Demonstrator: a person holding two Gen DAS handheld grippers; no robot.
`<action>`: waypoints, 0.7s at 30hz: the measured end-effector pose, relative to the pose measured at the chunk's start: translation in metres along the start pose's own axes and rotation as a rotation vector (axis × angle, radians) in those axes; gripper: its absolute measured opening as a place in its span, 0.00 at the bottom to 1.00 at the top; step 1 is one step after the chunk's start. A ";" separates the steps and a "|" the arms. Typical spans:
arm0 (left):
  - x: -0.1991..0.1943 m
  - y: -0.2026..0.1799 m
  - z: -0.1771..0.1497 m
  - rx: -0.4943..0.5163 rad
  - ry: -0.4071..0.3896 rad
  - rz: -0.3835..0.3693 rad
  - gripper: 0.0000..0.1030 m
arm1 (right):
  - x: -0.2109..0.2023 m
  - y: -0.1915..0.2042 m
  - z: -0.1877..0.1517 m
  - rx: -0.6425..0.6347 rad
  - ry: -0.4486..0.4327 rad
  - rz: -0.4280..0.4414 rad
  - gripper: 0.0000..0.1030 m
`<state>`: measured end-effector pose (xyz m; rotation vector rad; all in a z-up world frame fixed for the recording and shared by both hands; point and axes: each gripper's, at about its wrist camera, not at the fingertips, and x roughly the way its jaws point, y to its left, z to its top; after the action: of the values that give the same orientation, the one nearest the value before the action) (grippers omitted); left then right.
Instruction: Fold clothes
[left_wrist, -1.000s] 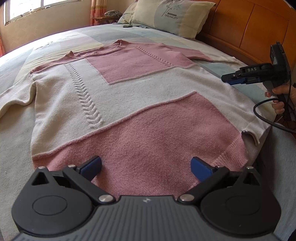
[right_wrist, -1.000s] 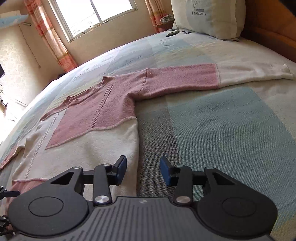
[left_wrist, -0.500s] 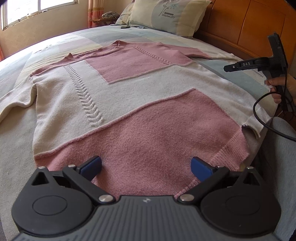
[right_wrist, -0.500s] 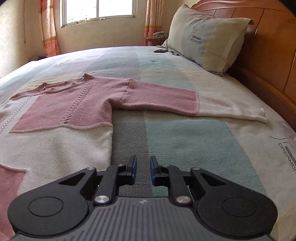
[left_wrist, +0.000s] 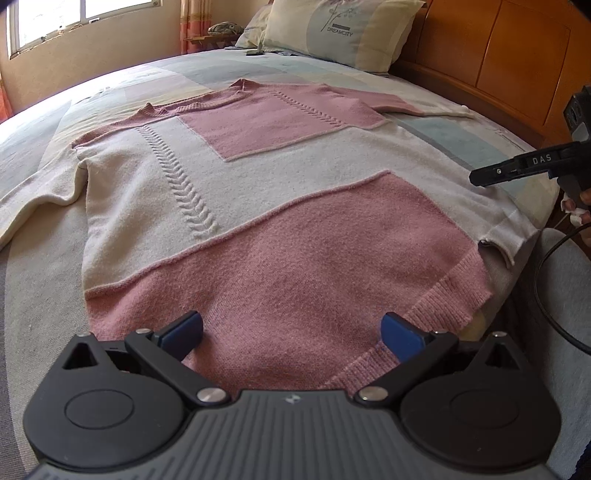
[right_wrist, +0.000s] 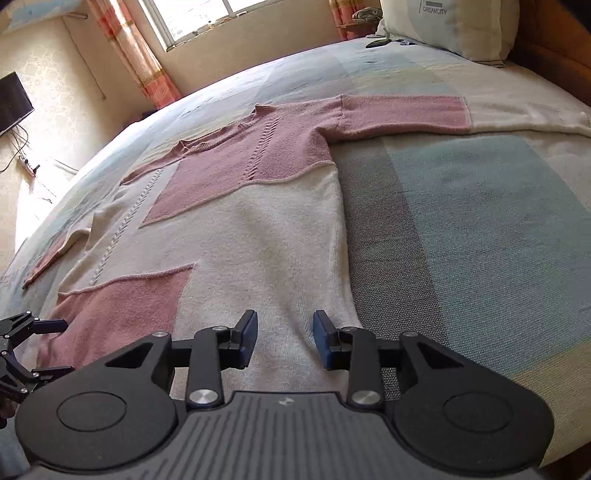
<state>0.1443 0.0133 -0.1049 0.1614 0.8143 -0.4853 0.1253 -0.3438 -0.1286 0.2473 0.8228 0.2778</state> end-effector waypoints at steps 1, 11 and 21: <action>0.001 0.001 0.004 0.000 -0.007 0.004 0.99 | -0.002 0.004 0.001 -0.016 -0.011 -0.009 0.41; 0.010 0.014 0.041 -0.003 -0.081 0.042 0.99 | 0.035 0.040 0.030 -0.165 -0.135 -0.060 0.57; 0.075 0.077 0.079 -0.070 0.043 -0.111 0.99 | 0.127 0.027 0.144 -0.202 -0.061 -0.014 0.66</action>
<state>0.2767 0.0289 -0.1093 0.0618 0.8844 -0.5587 0.3108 -0.2917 -0.1124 0.0603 0.7296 0.3363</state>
